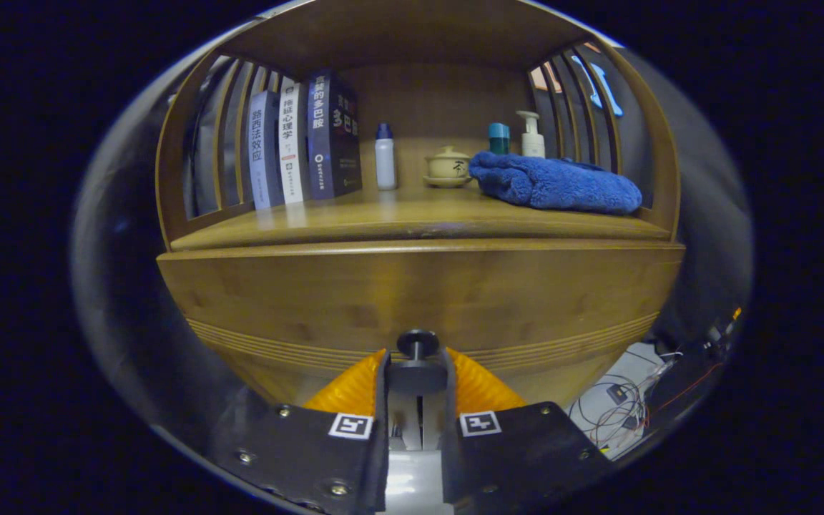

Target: Pull open the drawer, take out the items inside it, and place them on the countertop above the cabinet.

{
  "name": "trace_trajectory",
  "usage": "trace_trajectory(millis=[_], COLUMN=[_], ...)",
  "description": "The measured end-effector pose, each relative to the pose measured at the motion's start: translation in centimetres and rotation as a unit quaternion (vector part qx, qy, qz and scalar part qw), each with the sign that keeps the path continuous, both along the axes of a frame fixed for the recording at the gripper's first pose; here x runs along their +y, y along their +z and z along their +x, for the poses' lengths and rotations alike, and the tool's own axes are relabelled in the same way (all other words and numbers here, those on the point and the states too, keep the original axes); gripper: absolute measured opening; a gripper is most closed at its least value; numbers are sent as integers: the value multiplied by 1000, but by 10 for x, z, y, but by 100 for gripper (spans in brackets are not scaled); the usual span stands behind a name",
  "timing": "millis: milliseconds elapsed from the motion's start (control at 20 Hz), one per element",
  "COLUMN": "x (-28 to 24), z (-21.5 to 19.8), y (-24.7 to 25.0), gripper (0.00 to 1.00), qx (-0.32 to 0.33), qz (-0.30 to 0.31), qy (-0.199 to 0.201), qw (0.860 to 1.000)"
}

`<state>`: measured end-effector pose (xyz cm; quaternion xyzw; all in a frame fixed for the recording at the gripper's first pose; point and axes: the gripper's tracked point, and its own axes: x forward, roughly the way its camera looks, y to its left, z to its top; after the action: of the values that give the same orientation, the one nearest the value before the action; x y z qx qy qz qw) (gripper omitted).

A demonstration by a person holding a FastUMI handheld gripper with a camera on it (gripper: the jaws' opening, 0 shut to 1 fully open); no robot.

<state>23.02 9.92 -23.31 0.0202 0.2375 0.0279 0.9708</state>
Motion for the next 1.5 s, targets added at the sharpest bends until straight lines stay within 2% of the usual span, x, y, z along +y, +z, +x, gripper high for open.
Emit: trace_trajectory(millis=[450, 950, 1250, 1500], x=[-10, -16, -12, -10], z=[-74, -149, -179, -180], y=[7, 6, 5, 4], gripper=[30, 30, 30, 30], qx=[12, 57, 75, 70], qz=[-10, -31, -34, -18], qy=[-18, -35, -46, -46], qw=[1000, 997, 996, 996])
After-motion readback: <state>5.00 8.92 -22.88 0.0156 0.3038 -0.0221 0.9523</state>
